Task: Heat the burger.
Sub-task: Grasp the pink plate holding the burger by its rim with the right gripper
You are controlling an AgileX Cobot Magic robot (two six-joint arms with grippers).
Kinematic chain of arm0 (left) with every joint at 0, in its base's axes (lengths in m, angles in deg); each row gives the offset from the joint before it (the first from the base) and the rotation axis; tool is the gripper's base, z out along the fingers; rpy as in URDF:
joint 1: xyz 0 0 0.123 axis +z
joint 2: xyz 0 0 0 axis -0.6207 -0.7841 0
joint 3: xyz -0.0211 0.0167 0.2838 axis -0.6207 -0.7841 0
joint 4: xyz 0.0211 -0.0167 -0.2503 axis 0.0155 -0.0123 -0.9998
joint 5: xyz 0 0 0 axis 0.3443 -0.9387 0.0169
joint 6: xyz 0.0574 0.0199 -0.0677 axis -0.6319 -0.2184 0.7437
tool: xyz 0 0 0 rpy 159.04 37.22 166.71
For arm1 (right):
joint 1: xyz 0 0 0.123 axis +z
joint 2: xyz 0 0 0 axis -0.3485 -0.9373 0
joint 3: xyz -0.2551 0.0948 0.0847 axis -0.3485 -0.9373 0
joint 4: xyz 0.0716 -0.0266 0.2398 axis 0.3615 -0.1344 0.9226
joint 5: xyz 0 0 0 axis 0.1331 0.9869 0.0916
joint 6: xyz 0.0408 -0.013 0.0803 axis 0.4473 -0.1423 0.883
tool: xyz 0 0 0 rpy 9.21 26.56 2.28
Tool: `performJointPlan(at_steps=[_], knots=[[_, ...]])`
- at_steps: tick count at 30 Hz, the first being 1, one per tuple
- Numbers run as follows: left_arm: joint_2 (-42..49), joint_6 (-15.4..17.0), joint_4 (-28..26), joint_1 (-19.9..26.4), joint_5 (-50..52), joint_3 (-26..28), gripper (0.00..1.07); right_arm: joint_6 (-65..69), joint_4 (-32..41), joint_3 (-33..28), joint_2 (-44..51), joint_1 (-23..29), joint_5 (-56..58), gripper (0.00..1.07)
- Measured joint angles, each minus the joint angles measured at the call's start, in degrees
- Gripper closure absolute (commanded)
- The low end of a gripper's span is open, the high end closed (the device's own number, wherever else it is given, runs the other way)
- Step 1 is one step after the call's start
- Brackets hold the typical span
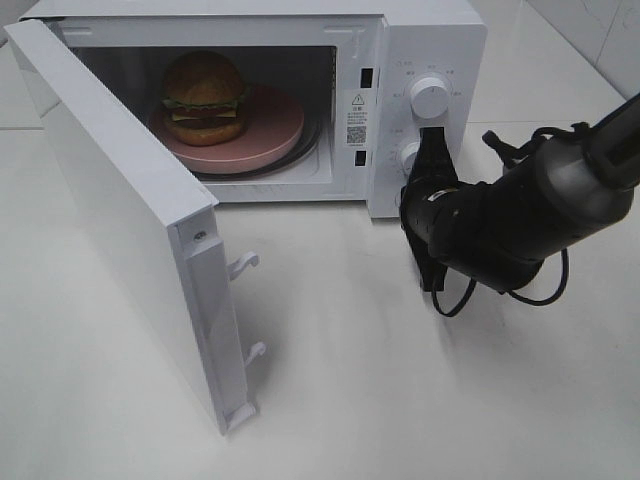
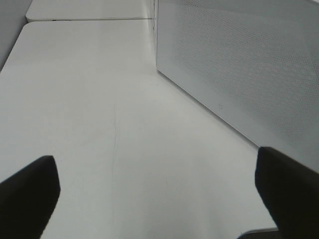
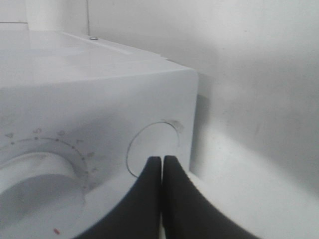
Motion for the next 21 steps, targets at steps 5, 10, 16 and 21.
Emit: performJointPlan(at_steps=[5,10,16,21], knots=[[0.0,0.0,0.0,0.0,0.0,0.0,0.07,-4.3,0.0,-3.0,3.2,0.0,3.9,1.07],[0.0,0.0,0.0,0.0,0.0,0.0,0.07,-14.9,-0.1,-5.4,8.5,0.0,8.6,1.07],[0.0,0.0,0.0,0.0,0.0,0.0,0.07,-29.5,-0.2,-7.3,15.0,0.0,16.3,1.07],[0.0,0.0,0.0,0.0,0.0,0.0,0.07,-41.1,-0.2,-7.6,19.0,0.0,23.8,1.07]])
